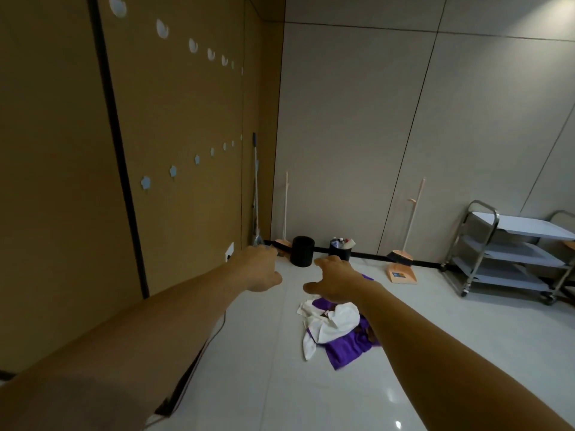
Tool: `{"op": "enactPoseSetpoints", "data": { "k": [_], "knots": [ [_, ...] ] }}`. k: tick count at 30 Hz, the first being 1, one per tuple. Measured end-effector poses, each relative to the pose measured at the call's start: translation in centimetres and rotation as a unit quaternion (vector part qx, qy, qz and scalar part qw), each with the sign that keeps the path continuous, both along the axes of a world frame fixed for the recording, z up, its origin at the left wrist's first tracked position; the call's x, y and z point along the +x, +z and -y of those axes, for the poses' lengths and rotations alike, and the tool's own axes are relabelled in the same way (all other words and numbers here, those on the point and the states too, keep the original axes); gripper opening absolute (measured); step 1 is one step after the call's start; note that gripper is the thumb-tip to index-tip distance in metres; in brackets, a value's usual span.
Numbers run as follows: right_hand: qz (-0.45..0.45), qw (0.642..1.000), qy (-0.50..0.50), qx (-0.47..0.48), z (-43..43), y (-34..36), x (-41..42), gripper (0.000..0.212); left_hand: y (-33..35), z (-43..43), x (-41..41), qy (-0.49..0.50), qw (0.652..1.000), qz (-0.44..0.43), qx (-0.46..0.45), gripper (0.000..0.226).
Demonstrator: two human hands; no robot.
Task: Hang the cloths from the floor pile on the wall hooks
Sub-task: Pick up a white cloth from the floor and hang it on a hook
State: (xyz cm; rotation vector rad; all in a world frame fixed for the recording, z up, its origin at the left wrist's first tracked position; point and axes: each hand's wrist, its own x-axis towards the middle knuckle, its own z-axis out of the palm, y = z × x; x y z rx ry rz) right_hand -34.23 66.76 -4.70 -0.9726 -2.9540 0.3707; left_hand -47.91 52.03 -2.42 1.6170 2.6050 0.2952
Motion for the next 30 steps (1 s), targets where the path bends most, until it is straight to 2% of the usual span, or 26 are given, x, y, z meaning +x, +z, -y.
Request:
{"op": "enactPoseSetpoints", "data": {
  "k": [6, 20, 24, 30],
  "knots": [
    [0.03, 0.999, -0.01, -0.018, -6.4, -1.9, -7.9, 0.083, -0.7, -6.9, -7.7, -0.013, 1.0, 0.013, -0.009, 0.036],
    [0.009, 1.0, 0.022, -0.021, -28.4, -3.2, -25.5, 0.08, -2.7, -27.8, -24.2, 0.028, 0.999, 0.019, -0.022, 0.025],
    [0.029, 0.999, 0.029, -0.033, -33.1, -4.1, -29.7, 0.081, -4.1, -32.6, -28.4, 0.026, 0.998, 0.044, -0.032, 0.034],
    [0.044, 0.998, 0.017, -0.041, -39.3, -5.6, -37.7, 0.081, -6.2, -39.3, -37.2, 0.026, 0.997, 0.053, -0.043, 0.033]
  ]
}}
